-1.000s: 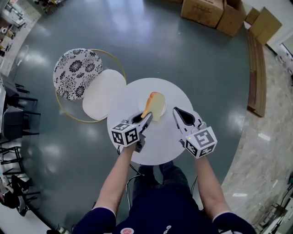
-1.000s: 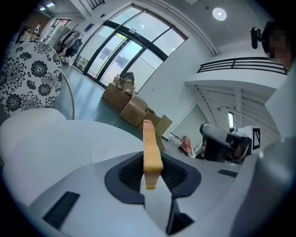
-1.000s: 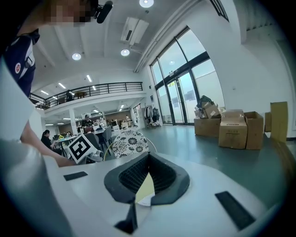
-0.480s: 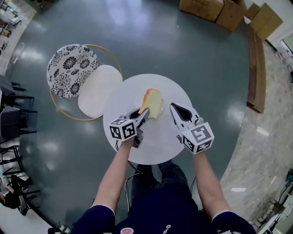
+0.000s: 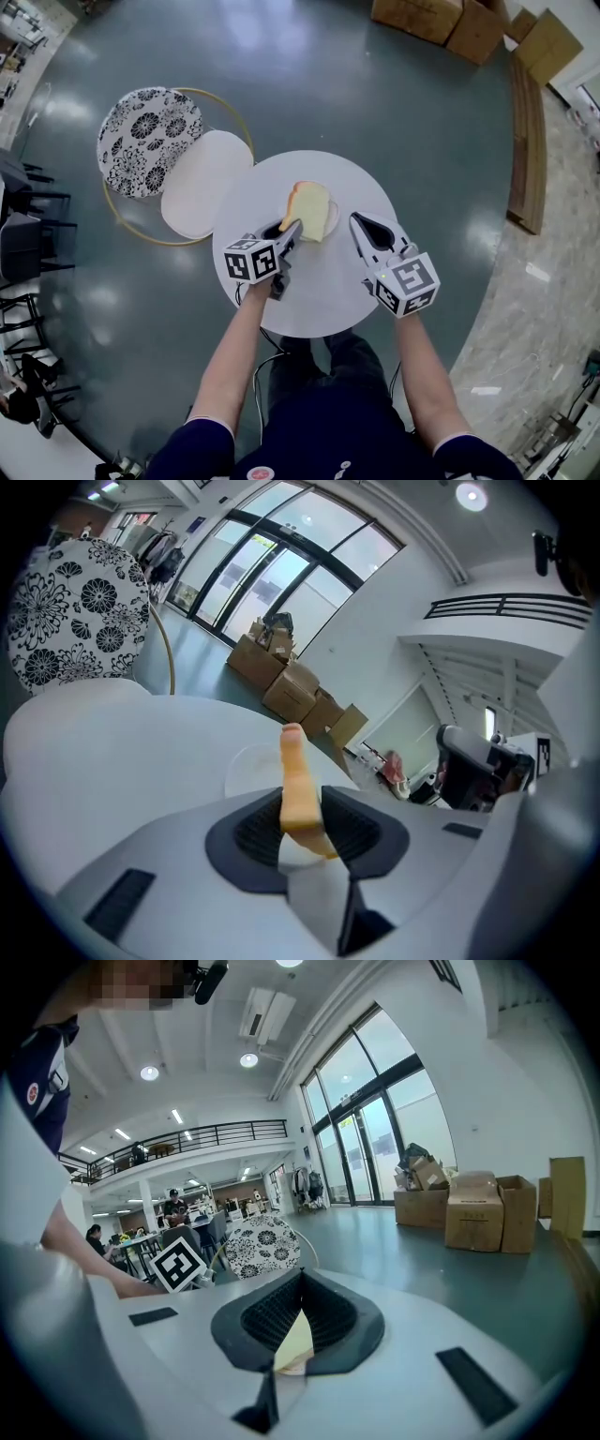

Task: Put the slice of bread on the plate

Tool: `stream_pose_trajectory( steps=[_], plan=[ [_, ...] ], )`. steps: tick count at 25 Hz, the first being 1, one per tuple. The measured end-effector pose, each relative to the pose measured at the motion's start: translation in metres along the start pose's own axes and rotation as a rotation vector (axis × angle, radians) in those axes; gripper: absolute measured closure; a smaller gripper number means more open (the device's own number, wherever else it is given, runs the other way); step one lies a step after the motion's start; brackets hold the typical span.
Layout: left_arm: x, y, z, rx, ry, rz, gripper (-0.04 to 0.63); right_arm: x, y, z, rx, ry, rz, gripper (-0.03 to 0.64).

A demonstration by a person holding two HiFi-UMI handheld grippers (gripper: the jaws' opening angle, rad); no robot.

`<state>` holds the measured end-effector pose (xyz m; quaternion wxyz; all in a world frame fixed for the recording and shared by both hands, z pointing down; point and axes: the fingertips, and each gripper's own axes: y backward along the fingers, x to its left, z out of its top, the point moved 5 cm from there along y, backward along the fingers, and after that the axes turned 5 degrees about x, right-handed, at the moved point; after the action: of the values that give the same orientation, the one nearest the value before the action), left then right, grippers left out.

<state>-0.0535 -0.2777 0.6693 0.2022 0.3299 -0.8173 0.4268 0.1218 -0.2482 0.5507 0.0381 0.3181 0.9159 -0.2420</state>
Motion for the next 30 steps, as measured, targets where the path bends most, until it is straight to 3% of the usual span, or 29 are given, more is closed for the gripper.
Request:
stream_pose_trajectory(
  steps=[14,30],
  plan=[
    [0.014,0.002,0.0,-0.024,-0.201,0.182,0.43,0.007,-0.01,-0.004,0.007,-0.008,0.005,0.612],
    [0.028,0.003,0.001,-0.006,-0.275,0.232,0.416,0.012,-0.011,-0.007,0.012,-0.006,-0.002,0.611]
  ],
)
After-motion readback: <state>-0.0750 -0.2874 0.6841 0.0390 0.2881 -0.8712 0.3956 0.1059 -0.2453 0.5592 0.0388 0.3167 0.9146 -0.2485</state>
